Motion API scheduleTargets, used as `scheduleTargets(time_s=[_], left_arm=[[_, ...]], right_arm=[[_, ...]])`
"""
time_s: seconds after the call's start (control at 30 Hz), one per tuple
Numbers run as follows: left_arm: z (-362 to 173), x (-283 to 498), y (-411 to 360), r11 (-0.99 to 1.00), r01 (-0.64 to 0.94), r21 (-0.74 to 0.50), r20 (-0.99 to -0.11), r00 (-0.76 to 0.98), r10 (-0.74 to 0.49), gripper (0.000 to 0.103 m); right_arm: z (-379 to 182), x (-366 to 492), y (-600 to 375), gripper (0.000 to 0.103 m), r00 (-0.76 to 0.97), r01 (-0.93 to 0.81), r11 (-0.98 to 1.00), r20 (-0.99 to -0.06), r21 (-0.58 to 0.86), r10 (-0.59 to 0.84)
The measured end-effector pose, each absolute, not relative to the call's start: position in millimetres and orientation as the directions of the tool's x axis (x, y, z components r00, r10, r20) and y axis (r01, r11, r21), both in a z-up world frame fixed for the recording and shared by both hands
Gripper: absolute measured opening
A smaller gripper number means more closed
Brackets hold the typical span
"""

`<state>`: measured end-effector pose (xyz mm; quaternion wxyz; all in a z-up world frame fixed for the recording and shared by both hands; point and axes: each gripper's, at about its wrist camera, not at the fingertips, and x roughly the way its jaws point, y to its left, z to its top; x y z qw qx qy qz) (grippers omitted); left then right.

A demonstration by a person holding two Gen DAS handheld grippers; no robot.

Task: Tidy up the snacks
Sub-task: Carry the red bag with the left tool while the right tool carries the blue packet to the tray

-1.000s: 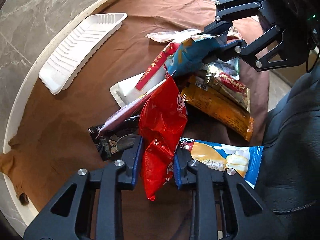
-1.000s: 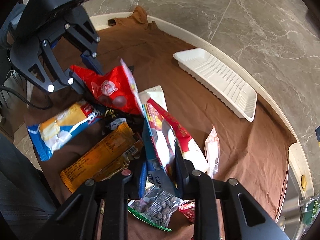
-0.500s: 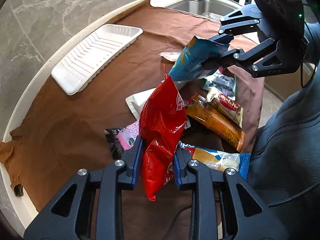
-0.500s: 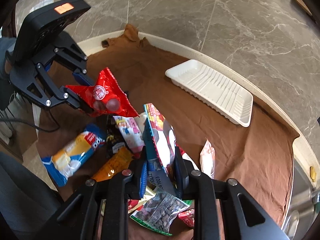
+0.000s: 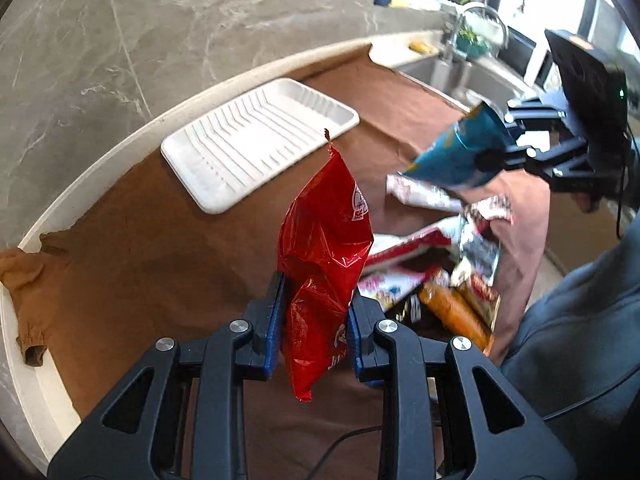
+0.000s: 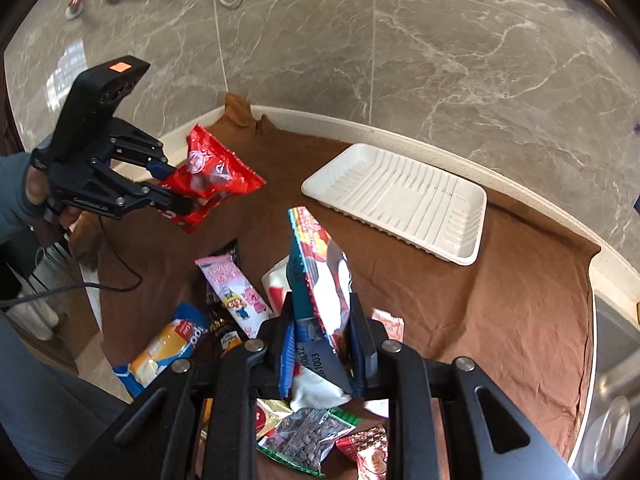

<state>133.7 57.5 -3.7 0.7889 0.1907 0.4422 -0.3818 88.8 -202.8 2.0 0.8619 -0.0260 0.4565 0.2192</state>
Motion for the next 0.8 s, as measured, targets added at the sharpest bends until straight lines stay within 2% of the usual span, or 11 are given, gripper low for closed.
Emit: scheduleTargets(time_s=[0.2,0.43,0.5,0.7,0.8], left_arm=[[12.7,175.2,47.0,0.679,0.728,-0.101,-0.818,0.328,-0.473,0.024],[24.6,253.9,34.4,0.746,0.637,-0.194,-0.766,0.376,-0.521,0.024],[23.3,273.9,27.4,0.760,0.624,-0.184,-0.765,0.395,-0.509,0.024],[10.9,343.8,8.5,0.795,0.540,-0.277,-0.746,0.400,-0.532,0.024],[0.9,358.7,-1.9,0.806,0.517,-0.286,-0.749,0.404,-0.525,0.024]], right_arm=[[9.2,119.8,-240.9,0.025,0.532,-0.317,0.924,-0.767,0.213,0.359],[23.6,191.1,-291.5,0.025,0.645,-0.236,0.954,-0.705,0.183,0.294],[25.4,217.1,-300.0,0.025,0.665,-0.220,0.956,-0.688,0.194,0.292],[17.8,282.3,-300.6,0.025,0.689,-0.193,0.950,-0.655,0.246,0.310],[5.7,298.4,-292.5,0.025,0.681,-0.192,0.944,-0.656,0.269,0.325]])
